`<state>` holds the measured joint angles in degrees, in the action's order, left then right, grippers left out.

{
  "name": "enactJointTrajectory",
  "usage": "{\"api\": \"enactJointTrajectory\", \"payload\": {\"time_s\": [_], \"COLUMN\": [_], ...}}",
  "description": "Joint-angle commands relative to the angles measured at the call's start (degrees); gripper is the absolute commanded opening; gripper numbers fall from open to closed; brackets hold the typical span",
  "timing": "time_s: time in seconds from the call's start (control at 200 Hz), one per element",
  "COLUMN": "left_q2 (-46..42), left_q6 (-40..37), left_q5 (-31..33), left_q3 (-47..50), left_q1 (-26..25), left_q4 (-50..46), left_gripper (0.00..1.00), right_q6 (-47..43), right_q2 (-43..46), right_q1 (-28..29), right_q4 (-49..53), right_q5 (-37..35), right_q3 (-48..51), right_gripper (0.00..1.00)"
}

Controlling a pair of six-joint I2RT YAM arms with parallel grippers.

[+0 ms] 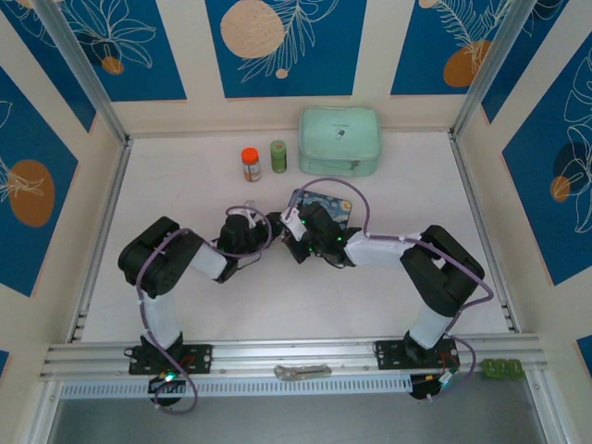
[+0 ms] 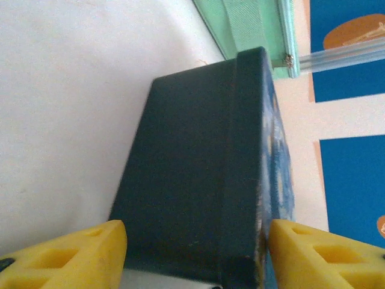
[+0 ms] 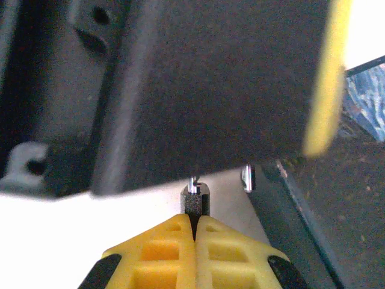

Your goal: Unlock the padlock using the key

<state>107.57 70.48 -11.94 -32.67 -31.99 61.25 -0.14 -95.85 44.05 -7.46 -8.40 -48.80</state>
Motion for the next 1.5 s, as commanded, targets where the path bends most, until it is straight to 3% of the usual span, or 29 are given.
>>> {"api": "enactJointTrajectory", "payload": {"time_s": [0.0,0.195,0.34,0.515,0.77,0.94,1.12,1.275,1.345,1.495], "left_q2": [-3.4,-10.8,-17.2,-21.8,-22.9,-22.5,-21.6,-21.8,-22.4,-24.0], "left_q6": [-1.6,-6.8,-12.4,-13.9,-13.4,-12.9,-12.5,-12.4,-12.7,-13.8], "left_q5": [2.1,2.1,3.4,3.7,2.2,2.5,1.9,1.7,1.9,2.7], "left_q3": [1.5,1.0,0.2,2.0,2.9,2.6,2.5,2.8,2.9,3.1], "left_q1": [2.9,6.7,7.0,6.9,5.2,4.9,4.7,4.6,4.5,4.5], "left_q4": [-0.1,-9.0,-18.2,-21.5,-22.2,-21.5,-21.3,-21.1,-21.5,-23.6], "left_gripper": [0.69,1.00,1.00,1.00,1.00,1.00,1.00,1.00,1.00,1.00], "right_q6": [3.5,9.4,15.2,23.8,26.3,24.9,23.5,23.0,23.8,24.8], "right_q2": [5.4,12.1,17.6,27.7,36.2,36.1,36.2,31.3,28.2,21.3], "right_q1": [-0.2,-0.1,-0.1,-1.6,-15.4,-22.1,-34.4,-43.6,-45.4,-45.7], "right_q4": [0.3,4.6,9.3,18.8,29.5,32.5,33.7,31.8,30.4,29.2], "right_q5": [3.6,4.6,4.0,1.7,10.2,11.3,11.5,14.9,16.7,13.3], "right_q3": [1.9,5.9,8.4,9.0,3.9,2.2,2.3,3.6,4.1,3.0], "right_gripper": [0.00,0.00,0.00,0.00,0.00,0.00,0.00,0.00,0.00,0.00]}}
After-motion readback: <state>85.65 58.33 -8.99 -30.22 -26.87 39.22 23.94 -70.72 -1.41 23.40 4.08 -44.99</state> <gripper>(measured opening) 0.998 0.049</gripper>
